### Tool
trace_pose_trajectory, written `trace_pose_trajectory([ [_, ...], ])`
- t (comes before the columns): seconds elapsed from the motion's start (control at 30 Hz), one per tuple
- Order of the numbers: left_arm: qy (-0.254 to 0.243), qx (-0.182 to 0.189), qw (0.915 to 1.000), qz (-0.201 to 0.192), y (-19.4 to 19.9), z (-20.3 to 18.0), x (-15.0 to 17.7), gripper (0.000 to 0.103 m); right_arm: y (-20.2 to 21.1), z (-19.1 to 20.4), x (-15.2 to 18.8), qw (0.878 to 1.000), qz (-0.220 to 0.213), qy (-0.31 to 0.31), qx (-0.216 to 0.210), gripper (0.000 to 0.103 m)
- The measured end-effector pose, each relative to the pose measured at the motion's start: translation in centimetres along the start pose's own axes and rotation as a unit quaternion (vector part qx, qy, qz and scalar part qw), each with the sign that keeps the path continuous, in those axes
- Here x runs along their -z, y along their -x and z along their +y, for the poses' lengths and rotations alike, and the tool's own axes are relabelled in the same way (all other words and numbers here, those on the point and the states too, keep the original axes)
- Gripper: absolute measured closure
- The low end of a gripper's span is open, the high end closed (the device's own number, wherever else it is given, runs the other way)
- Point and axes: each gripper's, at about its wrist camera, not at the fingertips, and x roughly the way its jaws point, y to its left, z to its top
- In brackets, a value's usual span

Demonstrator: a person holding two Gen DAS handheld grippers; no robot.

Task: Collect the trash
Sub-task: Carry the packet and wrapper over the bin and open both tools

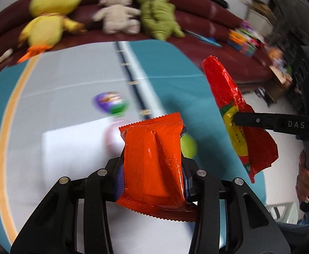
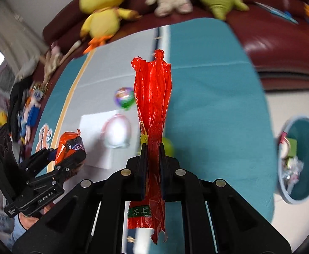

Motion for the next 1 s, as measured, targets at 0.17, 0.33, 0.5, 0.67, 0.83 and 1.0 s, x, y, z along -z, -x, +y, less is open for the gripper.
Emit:
trace_pose_trajectory([
  [0.17, -0.051, 0.026, 0.9982, 0.019, -3.3, -6.6, -2.1, 0.061, 2.8, -7.1, 0.9, 0.998, -0.026, -0.058, 0.014, 0.093],
  [0.33, -0.1, 0.045, 0.993, 0.042, -6.6, -12.8, -3.6, 0.061, 5.6, -14.4, 2.4, 0.992, -0.049, -0.114, 0.028, 0.093],
  [0.5, -0.139, 0.064, 0.986, 0.067, -9.9, -18.6, -4.5, 0.061, 8.1, -21.8, 4.1, 0.981, -0.072, -0.174, 0.05, 0.093],
  [0.67, -0.167, 0.08, 0.9783, 0.091, -13.1, -23.1, -4.6, 0.061, 9.6, -27.7, 5.4, 0.969, -0.085, -0.223, 0.07, 0.093],
  [0.83, -0.173, 0.094, 0.9742, 0.112, -16.0, -26.0, -5.2, 0.061, 9.4, -31.5, 5.9, 0.963, -0.08, -0.246, 0.078, 0.092],
  [1.0, -0.181, 0.096, 0.9707, 0.126, -18.0, -27.7, -5.3, 0.061, 7.7, -33.2, 5.9, 0.962, -0.064, -0.257, 0.07, 0.089],
])
